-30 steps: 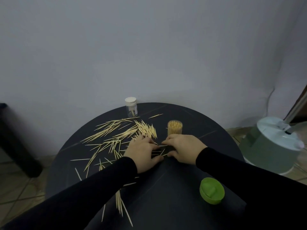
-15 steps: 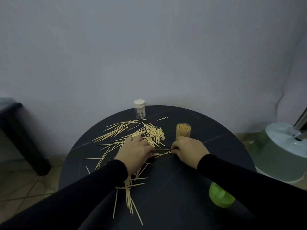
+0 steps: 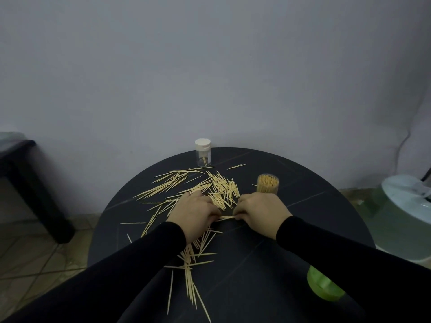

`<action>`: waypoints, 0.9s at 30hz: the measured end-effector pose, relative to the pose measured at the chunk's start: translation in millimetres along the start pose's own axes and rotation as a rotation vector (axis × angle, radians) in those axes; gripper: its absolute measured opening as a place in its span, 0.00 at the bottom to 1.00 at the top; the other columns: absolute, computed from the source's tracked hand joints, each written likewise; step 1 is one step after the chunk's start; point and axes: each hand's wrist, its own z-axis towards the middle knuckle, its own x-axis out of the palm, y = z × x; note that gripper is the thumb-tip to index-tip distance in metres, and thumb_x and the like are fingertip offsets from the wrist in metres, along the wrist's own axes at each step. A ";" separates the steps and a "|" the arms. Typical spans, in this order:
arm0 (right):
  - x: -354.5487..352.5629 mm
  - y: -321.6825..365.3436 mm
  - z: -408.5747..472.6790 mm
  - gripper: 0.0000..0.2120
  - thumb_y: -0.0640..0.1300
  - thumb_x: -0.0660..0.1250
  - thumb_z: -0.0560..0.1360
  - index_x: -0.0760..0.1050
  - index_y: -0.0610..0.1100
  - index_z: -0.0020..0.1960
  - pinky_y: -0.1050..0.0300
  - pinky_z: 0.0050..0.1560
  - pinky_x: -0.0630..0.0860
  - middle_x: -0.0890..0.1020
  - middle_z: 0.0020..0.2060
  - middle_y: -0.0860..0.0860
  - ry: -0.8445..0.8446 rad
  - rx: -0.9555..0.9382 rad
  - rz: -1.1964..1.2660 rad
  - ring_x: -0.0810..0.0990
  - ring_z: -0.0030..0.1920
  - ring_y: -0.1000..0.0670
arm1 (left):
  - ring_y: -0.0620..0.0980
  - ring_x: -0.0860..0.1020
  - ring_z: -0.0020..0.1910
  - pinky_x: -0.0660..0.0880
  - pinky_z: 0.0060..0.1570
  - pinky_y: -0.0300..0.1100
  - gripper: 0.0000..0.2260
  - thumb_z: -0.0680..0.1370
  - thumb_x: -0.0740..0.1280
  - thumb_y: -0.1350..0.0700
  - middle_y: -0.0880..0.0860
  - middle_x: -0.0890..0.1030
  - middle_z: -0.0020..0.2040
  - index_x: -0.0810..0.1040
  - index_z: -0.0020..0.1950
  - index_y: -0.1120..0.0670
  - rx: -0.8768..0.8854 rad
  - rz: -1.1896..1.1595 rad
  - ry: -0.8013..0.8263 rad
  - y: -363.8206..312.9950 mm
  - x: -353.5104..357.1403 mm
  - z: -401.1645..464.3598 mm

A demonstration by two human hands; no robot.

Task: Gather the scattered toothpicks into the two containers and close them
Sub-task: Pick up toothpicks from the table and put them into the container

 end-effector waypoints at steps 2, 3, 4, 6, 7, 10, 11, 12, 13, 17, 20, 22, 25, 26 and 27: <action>-0.4 1.3 -1.7 0.10 0.48 0.61 0.80 0.78 0.50 0.57 0.55 0.52 0.76 0.77 0.55 0.53 -0.006 0.032 -0.019 0.77 0.52 0.52 | 0.46 0.69 0.55 0.65 0.54 0.42 0.11 0.81 0.57 0.46 0.44 0.76 0.57 0.75 0.61 0.43 0.000 -0.019 -0.002 -1.3 1.0 1.6; -0.1 2.4 -2.6 0.08 0.46 0.61 0.80 0.77 0.49 0.56 0.54 0.51 0.76 0.76 0.54 0.52 0.004 0.051 -0.045 0.77 0.51 0.51 | 0.46 0.69 0.55 0.66 0.56 0.41 0.11 0.81 0.58 0.48 0.45 0.76 0.58 0.74 0.61 0.44 -0.001 -0.030 0.001 -2.7 1.4 2.8; -0.1 4.3 -3.9 0.07 0.44 0.62 0.79 0.75 0.47 0.55 0.52 0.50 0.77 0.76 0.53 0.51 0.025 0.069 -0.079 0.76 0.50 0.50 | 0.47 0.69 0.56 0.67 0.58 0.42 0.11 0.81 0.59 0.49 0.46 0.75 0.59 0.74 0.62 0.45 -0.002 -0.036 0.006 -4.5 1.3 3.9; -0.8 9.1 -5.3 0.09 0.43 0.63 0.77 0.73 0.45 0.57 0.50 0.50 0.77 0.75 0.54 0.49 0.081 0.091 -0.141 0.76 0.51 0.48 | 0.48 0.69 0.58 0.67 0.60 0.42 0.11 0.81 0.59 0.52 0.48 0.74 0.60 0.73 0.63 0.48 -0.001 -0.014 0.005 -8.4 1.1 7.1; -1.4 11.2 -5.5 0.10 0.43 0.63 0.77 0.72 0.44 0.58 0.50 0.51 0.77 0.74 0.55 0.48 0.102 0.094 -0.164 0.76 0.52 0.47 | 0.49 0.69 0.59 0.68 0.60 0.43 0.11 0.81 0.59 0.53 0.49 0.74 0.61 0.72 0.63 0.50 0.003 0.009 0.004 -10.8 0.7 8.7; -3.2 13.7 -5.5 0.14 0.44 0.63 0.78 0.71 0.43 0.62 0.51 0.52 0.76 0.74 0.57 0.47 0.119 0.099 -0.202 0.75 0.55 0.46 | 0.51 0.69 0.59 0.69 0.60 0.46 0.12 0.82 0.56 0.55 0.52 0.74 0.62 0.71 0.63 0.53 0.035 0.108 0.012 -18.2 -0.9 14.5; -3.5 12.7 -5.9 0.14 0.44 0.62 0.78 0.71 0.43 0.63 0.51 0.52 0.76 0.75 0.57 0.46 0.117 0.104 -0.208 0.76 0.55 0.46 | 0.52 0.69 0.59 0.69 0.60 0.46 0.12 0.82 0.56 0.56 0.52 0.74 0.62 0.71 0.63 0.54 0.049 0.135 0.024 -20.4 -1.1 16.9; -4.1 11.4 -6.5 0.14 0.44 0.62 0.78 0.71 0.43 0.63 0.52 0.51 0.75 0.75 0.57 0.46 0.114 0.112 -0.210 0.76 0.55 0.46 | 0.52 0.69 0.59 0.69 0.59 0.46 0.12 0.82 0.56 0.56 0.53 0.74 0.62 0.70 0.63 0.55 0.069 0.157 0.035 -22.0 -1.8 19.1; -5.2 9.3 -7.4 0.14 0.44 0.62 0.78 0.71 0.43 0.62 0.52 0.50 0.75 0.76 0.57 0.46 0.109 0.122 -0.208 0.76 0.54 0.46 | 0.52 0.69 0.59 0.69 0.59 0.46 0.12 0.81 0.57 0.56 0.53 0.74 0.61 0.70 0.63 0.55 0.100 0.172 0.040 -22.7 -2.2 22.0; -13.9 -1.2 -14.0 0.12 0.45 0.64 0.77 0.72 0.44 0.60 0.52 0.51 0.76 0.76 0.55 0.47 0.094 0.168 -0.175 0.77 0.53 0.47 | 0.50 0.69 0.58 0.70 0.58 0.42 0.13 0.81 0.59 0.56 0.52 0.75 0.60 0.71 0.65 0.54 0.260 0.162 0.037 -18.2 -6.4 31.2; -22.7 -5.5 -18.4 0.10 0.45 0.65 0.75 0.73 0.46 0.56 0.52 0.52 0.77 0.78 0.51 0.49 0.070 0.202 -0.125 0.78 0.50 0.48 | 0.48 0.68 0.58 0.70 0.59 0.41 0.14 0.80 0.61 0.55 0.50 0.74 0.61 0.71 0.66 0.53 0.294 0.135 0.047 -15.1 -7.6 33.9; -27.8 -8.5 -21.3 0.07 0.46 0.66 0.74 0.74 0.48 0.52 0.52 0.51 0.78 0.79 0.49 0.50 0.031 0.228 -0.072 0.78 0.48 0.49 | 0.47 0.68 0.57 0.71 0.59 0.42 0.15 0.79 0.63 0.55 0.49 0.74 0.60 0.71 0.66 0.52 0.267 0.117 0.057 -18.7 -7.8 36.5; -33.3 -16.1 -22.9 0.05 0.46 0.67 0.74 0.71 0.52 0.46 0.56 0.47 0.76 0.75 0.45 0.54 -0.102 0.273 0.017 0.74 0.45 0.52 | 0.48 0.69 0.56 0.72 0.57 0.42 0.14 0.78 0.63 0.54 0.49 0.74 0.58 0.72 0.64 0.52 0.201 0.082 0.068 -24.7 -9.8 41.3; -34.6 -20.2 -22.9 0.05 0.47 0.67 0.74 0.71 0.52 0.46 0.57 0.45 0.73 0.74 0.45 0.55 -0.151 0.286 0.034 0.72 0.44 0.53 | 0.48 0.69 0.56 0.72 0.57 0.43 0.13 0.78 0.63 0.54 0.49 0.75 0.58 0.73 0.63 0.51 0.178 0.060 0.072 -26.1 -10.9 43.6; -34.4 -22.7 -21.7 0.04 0.47 0.67 0.74 0.72 0.52 0.46 0.58 0.44 0.71 0.74 0.45 0.55 -0.188 0.294 0.046 0.72 0.45 0.53 | 0.48 0.70 0.56 0.72 0.57 0.43 0.12 0.78 0.63 0.55 0.49 0.76 0.57 0.73 0.61 0.51 0.155 0.032 0.075 -25.8 -11.5 43.7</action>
